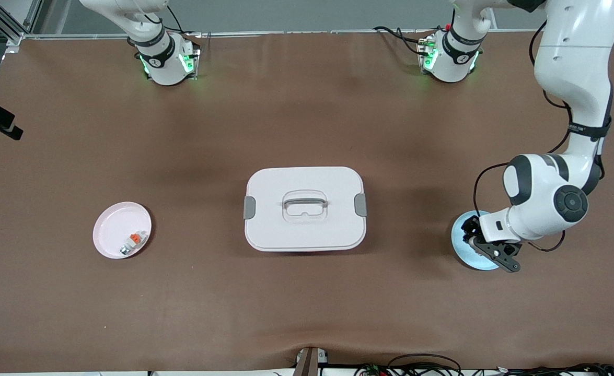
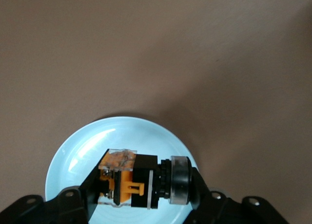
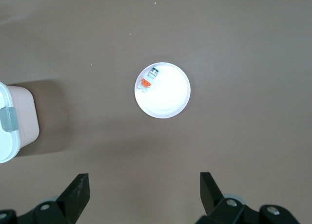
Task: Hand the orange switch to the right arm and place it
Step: 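Lift the switch with the left gripper and carry it over the white box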
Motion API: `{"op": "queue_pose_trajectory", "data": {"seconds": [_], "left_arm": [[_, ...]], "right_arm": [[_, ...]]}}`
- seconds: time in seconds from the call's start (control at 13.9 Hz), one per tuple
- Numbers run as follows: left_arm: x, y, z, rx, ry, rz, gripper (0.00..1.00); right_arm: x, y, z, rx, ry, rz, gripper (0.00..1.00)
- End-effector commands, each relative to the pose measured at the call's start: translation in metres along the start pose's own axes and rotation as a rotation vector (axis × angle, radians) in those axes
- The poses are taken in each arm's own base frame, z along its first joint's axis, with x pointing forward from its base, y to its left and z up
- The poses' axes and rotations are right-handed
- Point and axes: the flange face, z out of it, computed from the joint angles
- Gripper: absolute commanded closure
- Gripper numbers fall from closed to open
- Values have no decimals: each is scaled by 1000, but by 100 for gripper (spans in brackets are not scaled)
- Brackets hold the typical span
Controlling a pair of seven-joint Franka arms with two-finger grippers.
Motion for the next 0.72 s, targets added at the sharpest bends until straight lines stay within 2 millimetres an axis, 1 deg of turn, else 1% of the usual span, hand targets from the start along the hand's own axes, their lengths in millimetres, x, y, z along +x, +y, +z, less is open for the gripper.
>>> {"op": "queue_pose_trajectory", "data": {"seconds": [0.0,0.14,0.22,0.29,0.43,0.5,0.65], "left_arm": [[22,16,-43,-43,-4,31,100],[39,27,-66,-81,14,44,100],[49,38,-75,-108,33,51,100],[58,47,-80,-136,52,54,100],[68,64,-87,-200,79,55,100],[78,73,-99,-228,110,57,100],[88,90,-107,-262,120,52,100]], "right_arm": [[0,0,-6,12,11,6,0],[-1,-18,-8,5,18,-15,0],[0,-23,-8,2,21,-24,0],[0,-16,-8,12,19,-16,0],[1,3,-7,14,17,15,0],[1,9,-6,15,13,24,0],[1,13,-4,-2,1,24,0]]}}
